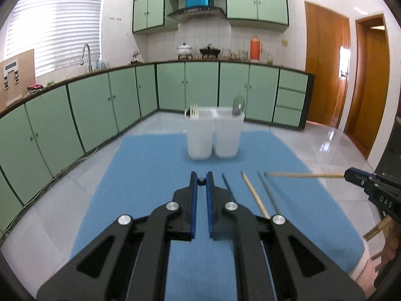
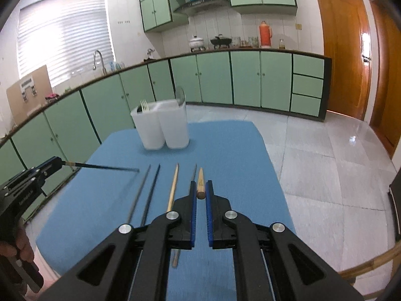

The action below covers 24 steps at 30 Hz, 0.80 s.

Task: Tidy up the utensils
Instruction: 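Lift both chopsticks and lower them into the white caddy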

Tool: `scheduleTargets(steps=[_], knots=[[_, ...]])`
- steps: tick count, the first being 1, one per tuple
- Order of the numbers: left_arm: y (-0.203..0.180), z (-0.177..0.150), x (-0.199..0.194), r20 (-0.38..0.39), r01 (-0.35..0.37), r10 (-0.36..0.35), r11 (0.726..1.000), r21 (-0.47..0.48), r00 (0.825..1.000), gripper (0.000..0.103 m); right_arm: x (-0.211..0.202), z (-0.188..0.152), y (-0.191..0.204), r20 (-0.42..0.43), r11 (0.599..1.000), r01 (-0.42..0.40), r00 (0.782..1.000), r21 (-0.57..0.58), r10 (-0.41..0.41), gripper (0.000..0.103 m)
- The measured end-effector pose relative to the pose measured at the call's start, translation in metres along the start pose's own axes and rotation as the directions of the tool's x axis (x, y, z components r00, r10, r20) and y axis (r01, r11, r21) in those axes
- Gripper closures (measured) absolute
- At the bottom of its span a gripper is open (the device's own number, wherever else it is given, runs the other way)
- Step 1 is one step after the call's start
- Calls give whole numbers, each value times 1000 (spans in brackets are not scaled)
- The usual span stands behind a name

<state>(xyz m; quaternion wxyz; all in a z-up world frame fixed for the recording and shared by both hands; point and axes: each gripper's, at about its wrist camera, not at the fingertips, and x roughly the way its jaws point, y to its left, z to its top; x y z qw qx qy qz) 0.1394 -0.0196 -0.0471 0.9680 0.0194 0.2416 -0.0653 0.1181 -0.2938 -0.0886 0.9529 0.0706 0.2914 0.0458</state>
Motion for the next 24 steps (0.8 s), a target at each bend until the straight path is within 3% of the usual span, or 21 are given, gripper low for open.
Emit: scheduleTargets(steps=[10,24], knots=[[1,57,15,44,70,-69,997,-20,997,97,1,61,1,38,999,-27,999,-39,29,96],[8,97,21,91,110,-107,993,-29,990,97,7,122,13,66,990,-74,994,-119,82,96]])
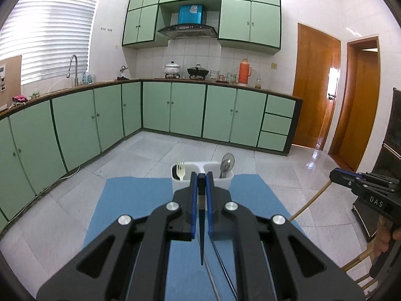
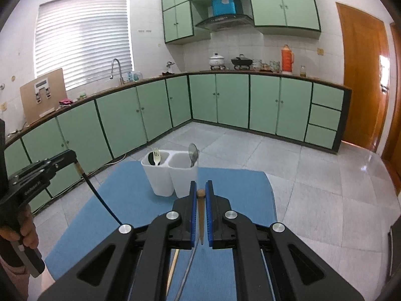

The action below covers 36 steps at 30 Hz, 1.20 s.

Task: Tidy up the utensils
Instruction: 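Lift both chopsticks and lower them into the white caddy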

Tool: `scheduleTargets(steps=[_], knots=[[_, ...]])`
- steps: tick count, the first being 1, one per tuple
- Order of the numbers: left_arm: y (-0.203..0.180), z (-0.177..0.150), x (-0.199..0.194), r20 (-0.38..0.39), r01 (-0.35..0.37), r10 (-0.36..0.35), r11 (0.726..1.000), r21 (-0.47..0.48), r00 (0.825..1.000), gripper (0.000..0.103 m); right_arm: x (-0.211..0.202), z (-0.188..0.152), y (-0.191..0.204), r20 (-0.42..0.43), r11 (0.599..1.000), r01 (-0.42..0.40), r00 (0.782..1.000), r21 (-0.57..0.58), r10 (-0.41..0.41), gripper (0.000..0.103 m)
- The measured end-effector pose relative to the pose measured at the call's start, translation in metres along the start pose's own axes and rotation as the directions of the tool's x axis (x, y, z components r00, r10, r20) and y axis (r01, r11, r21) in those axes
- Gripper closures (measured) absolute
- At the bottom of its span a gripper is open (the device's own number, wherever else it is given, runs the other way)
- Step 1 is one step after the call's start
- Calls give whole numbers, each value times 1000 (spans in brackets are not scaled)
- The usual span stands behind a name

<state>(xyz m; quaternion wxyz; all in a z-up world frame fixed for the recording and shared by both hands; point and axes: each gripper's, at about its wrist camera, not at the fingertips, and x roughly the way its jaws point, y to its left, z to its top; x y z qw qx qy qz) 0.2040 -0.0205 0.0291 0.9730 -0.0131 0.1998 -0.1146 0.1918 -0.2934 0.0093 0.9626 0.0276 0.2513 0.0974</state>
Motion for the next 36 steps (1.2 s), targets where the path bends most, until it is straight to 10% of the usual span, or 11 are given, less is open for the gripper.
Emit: scheduleTargets(steps=[24,36], knots=[[-2,120,34,254,-17,16,1000,1,967,97,44,128,18,165,994,-101,980,-41,106,96],[12,127,134,208,-67,70,997,-25,976,97,139,139,23,80,996,-90,993,-22,92,96]])
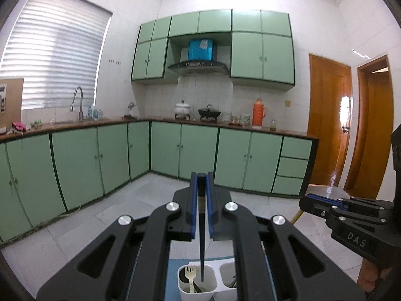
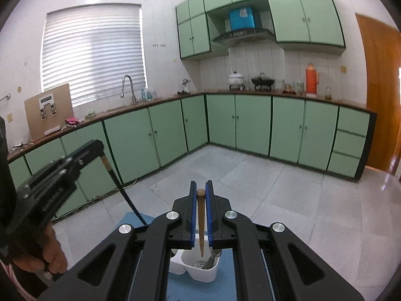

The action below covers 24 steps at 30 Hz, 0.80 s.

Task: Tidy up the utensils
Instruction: 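Lift both chopsticks and lower them into the white caddy, then open both tools and move them back over the remaining chopsticks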

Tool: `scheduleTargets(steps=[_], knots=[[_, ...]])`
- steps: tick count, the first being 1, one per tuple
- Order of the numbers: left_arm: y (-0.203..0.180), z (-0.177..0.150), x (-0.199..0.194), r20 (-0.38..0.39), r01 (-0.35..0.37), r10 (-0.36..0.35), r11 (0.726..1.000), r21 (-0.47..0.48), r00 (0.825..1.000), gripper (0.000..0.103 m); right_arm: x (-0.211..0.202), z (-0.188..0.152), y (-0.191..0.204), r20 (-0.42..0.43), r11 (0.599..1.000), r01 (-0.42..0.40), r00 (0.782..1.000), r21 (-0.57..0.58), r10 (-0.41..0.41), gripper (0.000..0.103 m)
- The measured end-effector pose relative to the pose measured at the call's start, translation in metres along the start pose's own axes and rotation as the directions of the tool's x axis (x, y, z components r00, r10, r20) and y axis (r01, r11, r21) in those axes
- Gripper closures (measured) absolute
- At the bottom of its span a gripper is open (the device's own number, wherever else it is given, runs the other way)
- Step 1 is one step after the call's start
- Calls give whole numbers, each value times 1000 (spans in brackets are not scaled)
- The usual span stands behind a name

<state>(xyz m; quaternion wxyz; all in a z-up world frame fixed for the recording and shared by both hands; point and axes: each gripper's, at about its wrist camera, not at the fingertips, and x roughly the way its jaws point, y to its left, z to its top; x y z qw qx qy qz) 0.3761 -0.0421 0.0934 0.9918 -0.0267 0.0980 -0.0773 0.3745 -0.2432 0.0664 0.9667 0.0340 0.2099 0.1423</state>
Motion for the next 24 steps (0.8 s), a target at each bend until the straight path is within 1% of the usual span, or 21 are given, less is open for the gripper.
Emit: scheduleTargets(steps=[5,11,19,24], knots=[[5,-22,32,-69,-15,14,1000,-7,998,97,29,-18,-5,-45,1000,1,999,22,0,96],[12,-44,45,-116,-19,19,1000,-3,993,97,48,-38,-10,-81,999,-5,997,46,8,96],[17,-64,56,-167,-29,29,1000,0,986,97,60,-53,-13,-116,998,7,993,65,1,96],[21,-74,63,-198,-37,37,999,3,979,97,56,-56,-19,-111,996,11,994,86,-2,96]])
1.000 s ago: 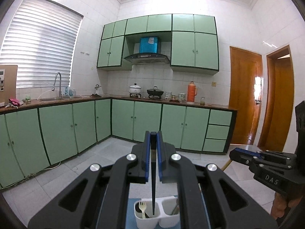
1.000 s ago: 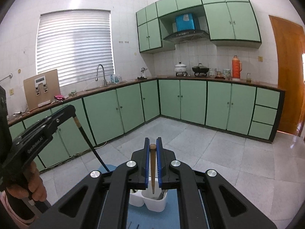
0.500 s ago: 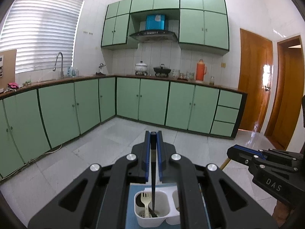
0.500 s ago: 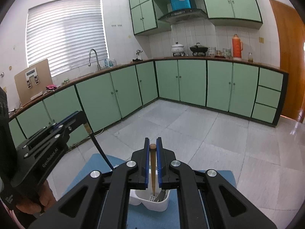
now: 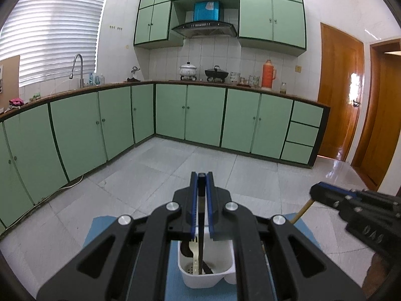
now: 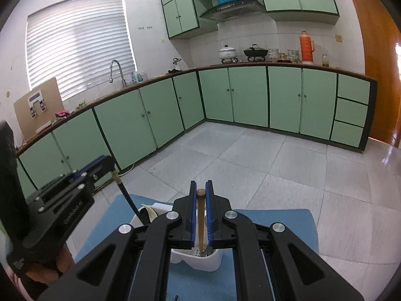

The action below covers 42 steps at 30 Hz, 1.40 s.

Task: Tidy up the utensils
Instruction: 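Open both tools and move them back over the remaining chopsticks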

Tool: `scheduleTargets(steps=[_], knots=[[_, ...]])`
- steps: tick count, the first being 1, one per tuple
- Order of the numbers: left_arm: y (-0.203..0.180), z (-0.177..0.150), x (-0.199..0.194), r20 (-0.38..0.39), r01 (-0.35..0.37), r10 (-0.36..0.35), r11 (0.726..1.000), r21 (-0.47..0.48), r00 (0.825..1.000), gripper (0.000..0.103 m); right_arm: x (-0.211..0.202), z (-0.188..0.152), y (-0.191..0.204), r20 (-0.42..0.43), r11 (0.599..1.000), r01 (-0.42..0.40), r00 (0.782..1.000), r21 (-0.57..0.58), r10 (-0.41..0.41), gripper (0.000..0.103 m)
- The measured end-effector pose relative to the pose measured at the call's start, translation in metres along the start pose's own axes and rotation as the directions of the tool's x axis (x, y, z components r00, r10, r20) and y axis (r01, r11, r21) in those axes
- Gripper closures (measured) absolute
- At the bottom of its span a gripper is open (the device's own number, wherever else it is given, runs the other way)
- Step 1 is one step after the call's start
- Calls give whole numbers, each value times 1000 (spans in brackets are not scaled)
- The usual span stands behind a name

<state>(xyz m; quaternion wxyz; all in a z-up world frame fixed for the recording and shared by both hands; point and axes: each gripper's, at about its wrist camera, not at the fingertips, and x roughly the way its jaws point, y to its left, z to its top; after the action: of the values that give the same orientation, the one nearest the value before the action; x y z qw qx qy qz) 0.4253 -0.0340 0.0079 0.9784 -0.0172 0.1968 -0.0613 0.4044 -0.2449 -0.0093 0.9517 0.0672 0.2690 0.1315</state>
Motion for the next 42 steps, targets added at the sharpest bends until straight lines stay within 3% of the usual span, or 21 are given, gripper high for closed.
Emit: scheduleTargets(steps=[4,7,9,11,20,26,31,42], knots=[[3,-3,2,-17,-2,2,1000,-10,1000,97,1,1,-4,-6,1000,13,1000,1,-13,95],[7,-4,-2,-21,4,-4,1000,-24,1000,96,-2,0,-6,-2,999,31,1000,9,-31,81],[12,-3,-10,-13,5,-5,999,-41,1000,83,-4,-1,-9,2,999,33,999,13,-33,75],[16,0,-19,8,-1,2,998,-63,1000,50,-10,-5,-11,11,999,37,999,24,-37,62],[24,4,-72,108,-10,20,996,-91,994,24,-59,-14,-7,131,993,115,985,-15,-112,34],[22,-18,-115,129,-28,37,997,-69,991,15,-96,-42,1,172,990,132,977,-42,-123,23],[17,-50,-141,109,-50,55,998,-47,992,13,-118,-83,4,144,990,137,981,-38,-130,20],[17,-141,-177,-69,-64,65,998,8,995,8,-142,-184,13,-11,989,147,989,-33,-148,7]])
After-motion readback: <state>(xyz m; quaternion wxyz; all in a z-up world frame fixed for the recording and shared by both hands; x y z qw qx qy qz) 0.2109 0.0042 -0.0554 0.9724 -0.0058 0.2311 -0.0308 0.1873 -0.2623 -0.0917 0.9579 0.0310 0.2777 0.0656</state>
